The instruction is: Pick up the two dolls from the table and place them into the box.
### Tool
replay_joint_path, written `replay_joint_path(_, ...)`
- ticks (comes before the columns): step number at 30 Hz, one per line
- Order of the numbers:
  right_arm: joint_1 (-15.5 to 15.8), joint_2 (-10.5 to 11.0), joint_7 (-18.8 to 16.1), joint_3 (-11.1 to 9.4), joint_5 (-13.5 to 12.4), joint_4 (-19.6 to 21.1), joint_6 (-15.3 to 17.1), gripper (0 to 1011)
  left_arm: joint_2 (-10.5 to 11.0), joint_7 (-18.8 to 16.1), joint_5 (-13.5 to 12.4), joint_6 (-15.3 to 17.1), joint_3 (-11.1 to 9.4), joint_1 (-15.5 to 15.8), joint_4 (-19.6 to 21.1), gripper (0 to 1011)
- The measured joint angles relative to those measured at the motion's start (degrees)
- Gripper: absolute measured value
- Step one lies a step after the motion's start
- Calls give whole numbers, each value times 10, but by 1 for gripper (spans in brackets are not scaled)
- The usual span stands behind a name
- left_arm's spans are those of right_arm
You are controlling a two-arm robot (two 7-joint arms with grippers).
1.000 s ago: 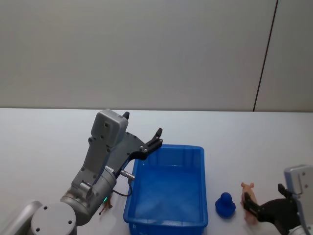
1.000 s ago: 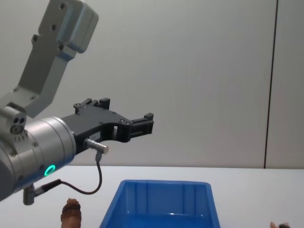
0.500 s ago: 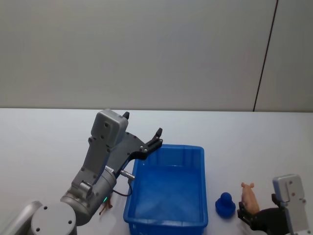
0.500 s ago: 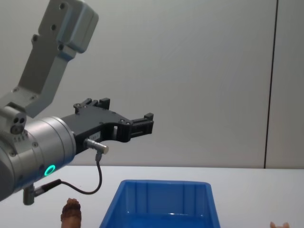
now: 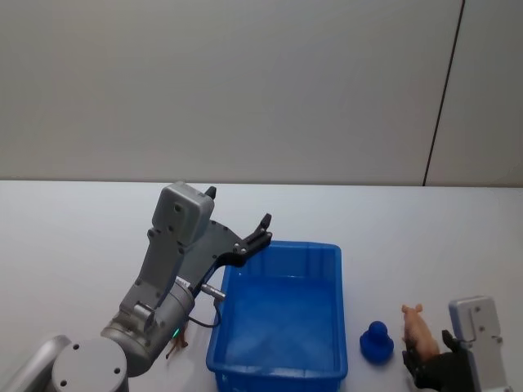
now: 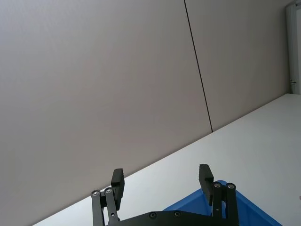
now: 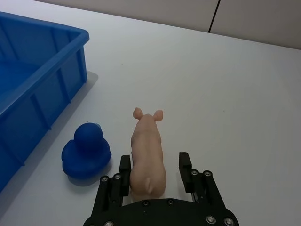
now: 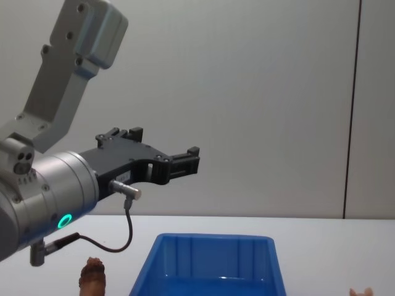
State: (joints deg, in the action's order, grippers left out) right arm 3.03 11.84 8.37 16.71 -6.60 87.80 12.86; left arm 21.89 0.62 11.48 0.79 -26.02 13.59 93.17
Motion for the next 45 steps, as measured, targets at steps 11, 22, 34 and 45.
replay_joint_path(11,-2,-6,-1,0,5,-8,-11,393,0,0,0,0,0,0,0,1001)
replay_joint_path(22,3,-7,-3,0,23,10,-38,393,0,0,0,0,0,0,0,1001)
replay_joint_path(34,5,-6,-32,1,44,54,-84,392,0,0,0,0,0,0,0,1001)
replay_joint_path(45,-17,-18,-96,8,54,67,-106,392,0,0,0,0,0,0,0,1001)
